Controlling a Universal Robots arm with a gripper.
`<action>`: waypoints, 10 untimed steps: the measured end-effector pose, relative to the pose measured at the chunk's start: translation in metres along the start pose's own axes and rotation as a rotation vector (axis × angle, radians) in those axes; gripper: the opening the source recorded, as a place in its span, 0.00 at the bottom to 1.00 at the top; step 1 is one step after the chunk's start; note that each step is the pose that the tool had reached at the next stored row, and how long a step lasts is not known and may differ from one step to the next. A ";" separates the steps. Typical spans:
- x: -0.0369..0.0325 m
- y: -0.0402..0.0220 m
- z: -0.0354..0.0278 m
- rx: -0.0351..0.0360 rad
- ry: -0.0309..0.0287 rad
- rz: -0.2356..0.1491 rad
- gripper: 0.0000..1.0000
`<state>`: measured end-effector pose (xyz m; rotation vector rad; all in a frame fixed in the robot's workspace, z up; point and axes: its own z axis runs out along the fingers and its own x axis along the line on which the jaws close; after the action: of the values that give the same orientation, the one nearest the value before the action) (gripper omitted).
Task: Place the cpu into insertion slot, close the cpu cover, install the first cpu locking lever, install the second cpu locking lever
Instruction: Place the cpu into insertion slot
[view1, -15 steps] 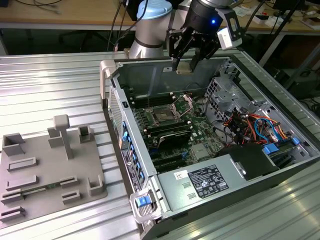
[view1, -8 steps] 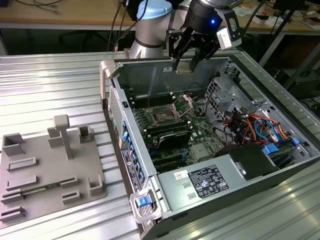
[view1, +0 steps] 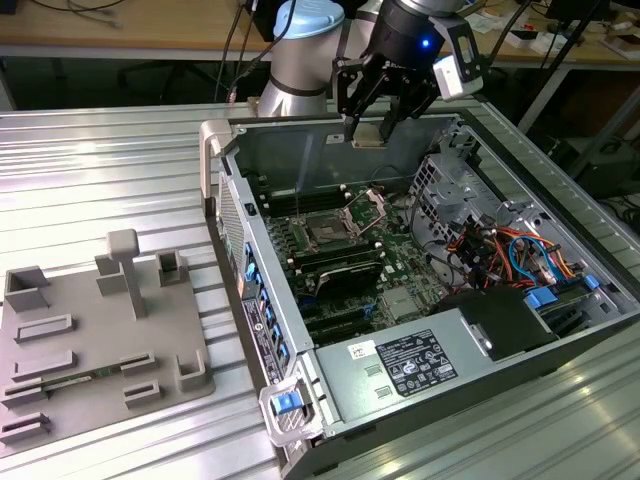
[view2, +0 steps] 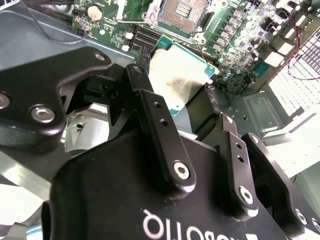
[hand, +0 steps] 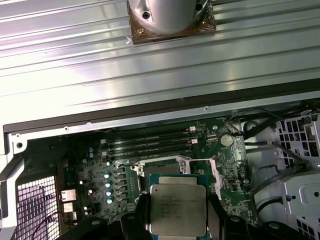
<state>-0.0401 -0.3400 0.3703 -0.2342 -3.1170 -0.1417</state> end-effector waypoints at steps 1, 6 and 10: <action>0.0000 0.0000 0.0000 -0.0001 -0.0003 0.003 0.55; 0.0000 0.0000 0.0000 -0.0004 -0.0017 0.019 0.55; 0.0000 0.0000 0.0001 -0.0009 -0.0039 0.043 0.55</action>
<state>-0.0401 -0.3401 0.3702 -0.3023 -3.1131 -0.1423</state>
